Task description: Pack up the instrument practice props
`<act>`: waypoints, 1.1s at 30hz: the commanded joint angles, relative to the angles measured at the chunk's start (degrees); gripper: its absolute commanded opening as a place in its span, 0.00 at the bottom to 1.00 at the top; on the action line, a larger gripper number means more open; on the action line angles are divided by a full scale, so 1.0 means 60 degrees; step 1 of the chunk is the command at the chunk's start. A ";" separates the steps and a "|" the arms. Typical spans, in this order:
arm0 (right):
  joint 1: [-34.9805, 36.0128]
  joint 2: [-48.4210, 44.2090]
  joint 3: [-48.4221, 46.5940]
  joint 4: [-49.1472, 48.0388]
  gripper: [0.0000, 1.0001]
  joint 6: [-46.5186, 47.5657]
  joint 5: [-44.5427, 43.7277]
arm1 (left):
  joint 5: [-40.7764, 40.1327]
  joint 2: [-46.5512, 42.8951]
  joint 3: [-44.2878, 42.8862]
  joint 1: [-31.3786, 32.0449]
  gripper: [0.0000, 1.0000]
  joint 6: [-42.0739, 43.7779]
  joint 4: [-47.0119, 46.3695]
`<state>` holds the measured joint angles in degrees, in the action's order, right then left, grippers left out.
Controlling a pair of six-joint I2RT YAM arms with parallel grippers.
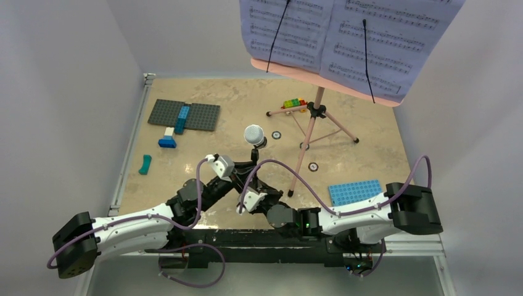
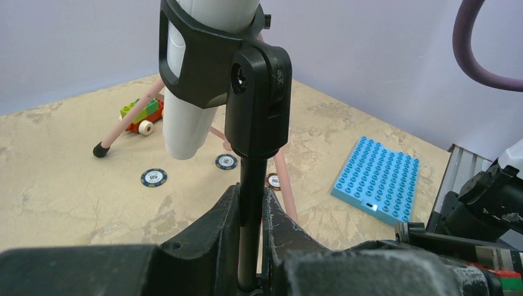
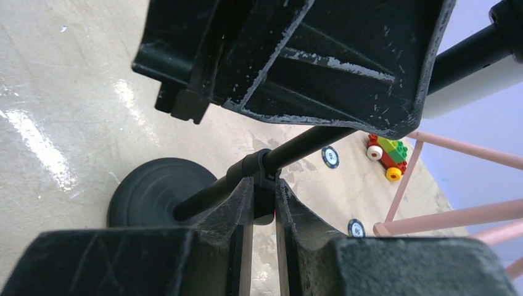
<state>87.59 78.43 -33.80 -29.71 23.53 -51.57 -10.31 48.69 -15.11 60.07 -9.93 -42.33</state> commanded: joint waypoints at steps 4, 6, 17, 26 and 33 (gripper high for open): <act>-0.0181 -0.1171 0.0482 0.1572 0.00 -0.0771 0.0609 | 0.0158 0.0346 0.0409 0.0183 0.00 -0.0445 0.1328; -0.0177 -0.1525 0.0358 0.2085 0.11 -0.1108 0.0884 | 0.0150 0.0359 0.0397 0.0183 0.00 -0.0426 0.1287; -0.0292 -0.3687 -0.0026 0.4413 0.67 -0.4402 0.2243 | 0.0105 0.0227 0.0366 0.0198 0.00 -0.0307 0.1337; -0.4336 -0.6470 0.1256 0.4129 0.74 -0.9577 0.7850 | 0.0107 -0.0021 0.0568 0.0328 0.00 -0.0112 0.1007; -0.5001 -0.5481 0.1518 0.2639 0.75 -1.2059 1.0150 | 0.0023 -0.0056 0.0570 0.0435 0.00 0.0011 0.0827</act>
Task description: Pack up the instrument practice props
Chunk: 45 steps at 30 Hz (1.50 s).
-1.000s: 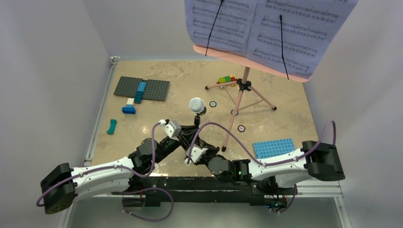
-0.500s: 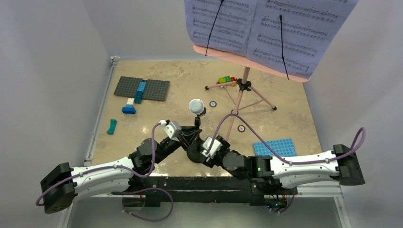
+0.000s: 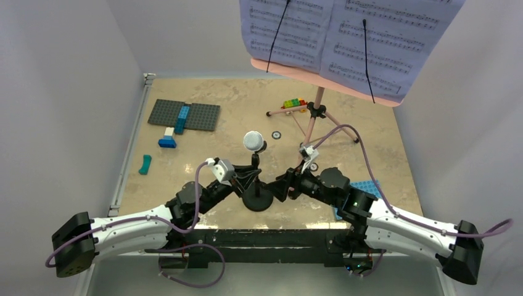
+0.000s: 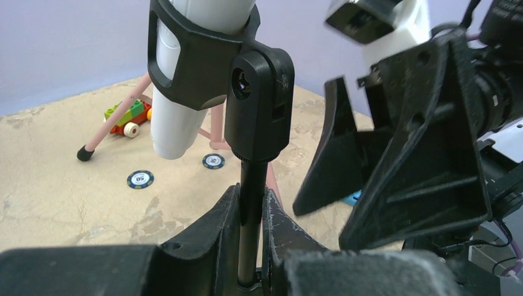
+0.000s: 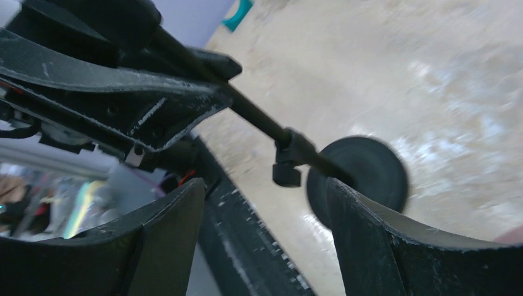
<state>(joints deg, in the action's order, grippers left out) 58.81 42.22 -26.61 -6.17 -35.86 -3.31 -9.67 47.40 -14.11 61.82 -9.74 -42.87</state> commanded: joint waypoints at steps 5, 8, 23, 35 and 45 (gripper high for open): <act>-0.0589 0.1288 0.1053 -0.2934 0.76 -0.4019 0.2874 | -0.0495 0.0054 0.0511 0.0403 0.00 0.0222 0.0584; -0.0774 0.1679 0.1359 -0.3708 0.76 -0.4903 0.3192 | -0.0855 -0.0039 0.0567 0.0536 0.00 0.0399 0.0343; -0.1157 0.3413 0.2271 -0.6957 0.73 -0.7624 0.3258 | -0.2033 -0.0197 0.0865 0.1312 0.00 0.0984 -0.0225; -0.1217 0.3712 0.1912 -0.6735 0.56 -0.7912 0.3023 | -0.2619 -0.0206 0.0942 0.1799 0.00 0.1257 -0.0525; -0.1230 0.4263 0.1652 -0.6925 0.49 -0.8058 0.3057 | -0.2914 -0.0052 0.0956 0.2193 0.00 0.1377 -0.0711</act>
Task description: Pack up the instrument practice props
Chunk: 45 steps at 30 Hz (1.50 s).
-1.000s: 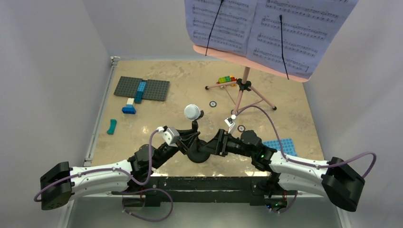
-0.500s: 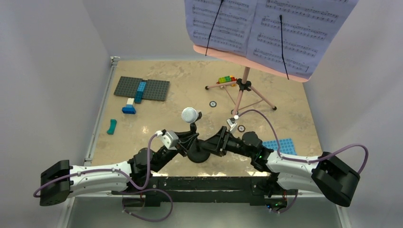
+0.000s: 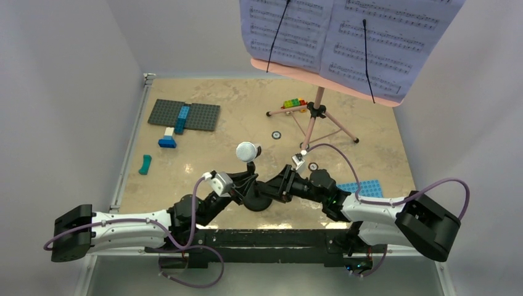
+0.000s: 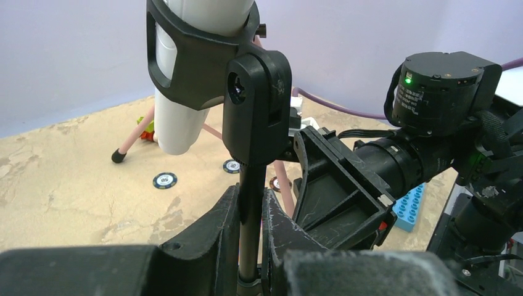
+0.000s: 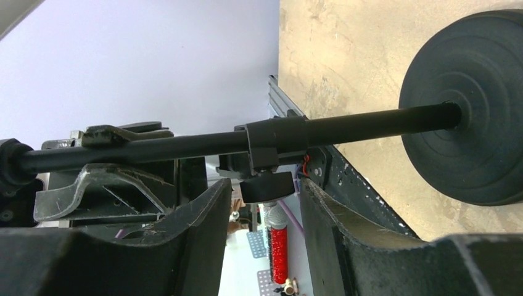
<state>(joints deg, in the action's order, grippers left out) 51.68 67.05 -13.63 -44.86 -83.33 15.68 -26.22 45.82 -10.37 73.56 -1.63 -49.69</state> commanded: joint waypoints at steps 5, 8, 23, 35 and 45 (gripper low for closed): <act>-0.0088 0.0480 -0.0666 -0.0847 0.40 -0.0189 -0.0057 | -0.0249 0.0242 0.0348 0.0362 0.00 0.0046 0.0394; -0.0088 0.0578 -0.0848 -0.0851 0.27 -0.0054 0.0068 | -0.0325 0.0252 0.0364 0.0411 0.00 0.0049 0.0386; -0.0014 -0.1339 -0.2623 0.4217 0.00 0.5630 -0.0757 | -0.0596 0.0483 0.0439 0.0440 0.00 -0.0106 0.0489; 0.2426 -0.0702 -0.3846 0.6492 0.00 1.1342 -0.5259 | -0.0542 0.1333 0.0156 0.0440 0.00 -0.0254 0.0519; 0.2710 -0.1540 -0.3967 0.6945 0.42 1.1317 -0.5572 | -0.0559 0.1636 0.0080 0.0440 0.00 -0.0334 0.0353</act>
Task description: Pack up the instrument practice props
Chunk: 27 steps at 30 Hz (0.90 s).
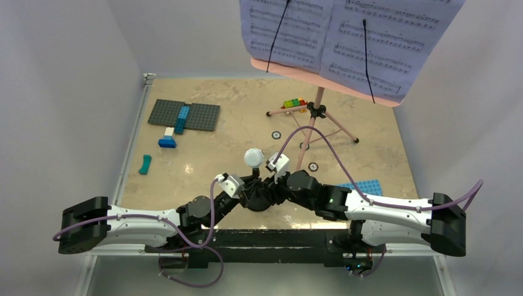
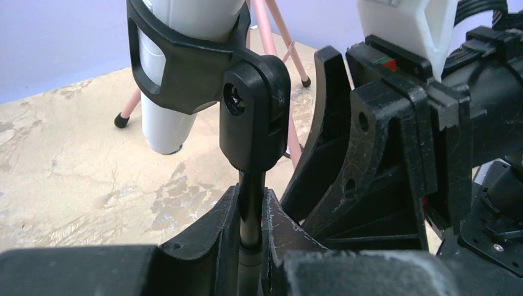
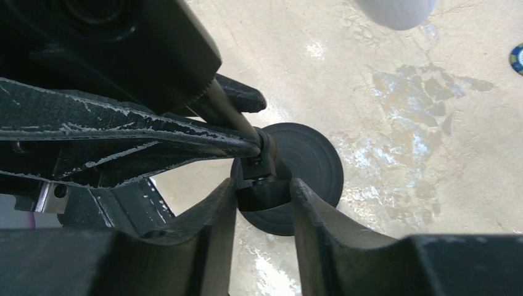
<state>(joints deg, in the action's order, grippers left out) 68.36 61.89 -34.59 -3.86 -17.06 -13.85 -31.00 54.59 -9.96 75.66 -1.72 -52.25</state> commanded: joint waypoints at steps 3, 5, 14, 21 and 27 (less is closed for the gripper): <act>-0.0066 -0.1202 -0.0572 0.0586 0.60 -0.0069 -0.0260 | 0.0233 0.0180 -0.0031 0.0091 0.00 -0.0271 0.0707; -0.0070 -0.1543 -0.0560 0.0992 0.63 -0.0284 -0.0196 | 0.0220 0.0213 -0.0058 0.0091 0.00 -0.0256 0.0670; -0.0069 -0.3156 -0.0076 0.2223 0.64 -0.0877 -0.0666 | 0.0040 0.0423 -0.0091 0.0091 0.09 -0.0484 0.0568; -0.0070 -0.3876 0.0086 0.2791 0.64 -0.1103 -0.0913 | 0.0081 0.0065 -0.0274 0.0091 0.40 -0.0649 0.0813; -0.0070 -0.4106 0.0123 0.2965 0.64 -0.1142 -0.1008 | 0.0158 -0.0805 -0.0558 0.0091 0.56 -0.0585 0.1424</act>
<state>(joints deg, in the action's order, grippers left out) 68.07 38.48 -34.13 13.15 -22.98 -17.72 -30.70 53.15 -10.41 75.90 -4.54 -45.32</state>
